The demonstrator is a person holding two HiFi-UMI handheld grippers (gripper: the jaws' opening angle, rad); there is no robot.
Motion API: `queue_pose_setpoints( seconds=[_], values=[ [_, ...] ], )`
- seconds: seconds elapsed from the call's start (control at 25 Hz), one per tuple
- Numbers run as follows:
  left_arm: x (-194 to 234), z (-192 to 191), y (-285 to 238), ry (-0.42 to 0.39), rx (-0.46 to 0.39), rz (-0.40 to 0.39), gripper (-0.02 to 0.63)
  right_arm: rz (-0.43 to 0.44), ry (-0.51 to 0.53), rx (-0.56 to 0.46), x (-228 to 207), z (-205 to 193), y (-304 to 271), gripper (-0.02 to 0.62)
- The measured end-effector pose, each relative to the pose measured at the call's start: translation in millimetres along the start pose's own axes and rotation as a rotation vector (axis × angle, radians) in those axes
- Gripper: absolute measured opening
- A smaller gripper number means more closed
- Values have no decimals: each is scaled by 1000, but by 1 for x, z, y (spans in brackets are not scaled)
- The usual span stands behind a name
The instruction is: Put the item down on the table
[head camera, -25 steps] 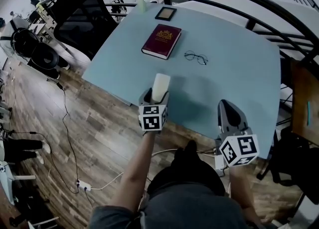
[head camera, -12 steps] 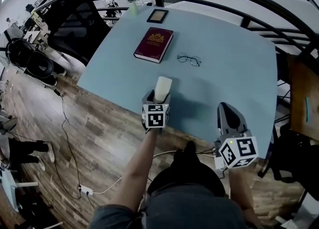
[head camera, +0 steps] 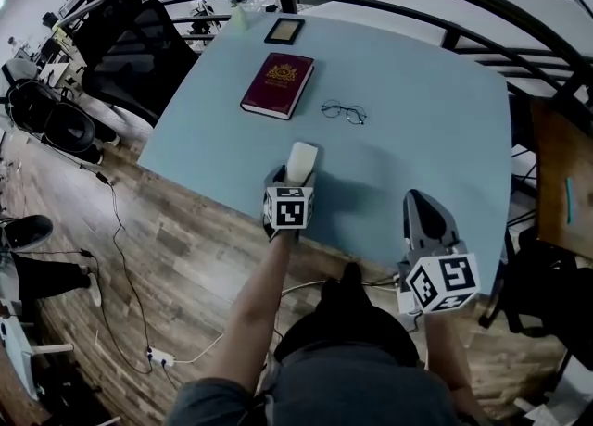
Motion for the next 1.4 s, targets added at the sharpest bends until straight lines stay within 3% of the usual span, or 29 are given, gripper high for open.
queue_pose_setpoints(
  seconds=[0.32,0.92,1.04,1.4],
  values=[
    [0,-6,-10,-18,51,5,307,-11,-5,-2,-4,0,2,3],
    [3,3,-11,37,137,-58,311,11,-15,3,-1,-3,-2,3],
    [2,7,-5,42,106,-51,314,11,-11,3,-2,-2,-2,3],
    [1,48,44,6,-93,-58,313,31,-18,7,-1,-1,-11,3]
  ],
)
Point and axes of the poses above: the fingertips, and each gripper's own axes: y backward along the fingers, x to its left, z out of its top, the point moved 5 cm from there along y, backward along the fingers, and after that the axes turned 3 degrees about x, right-handed, at the moved point
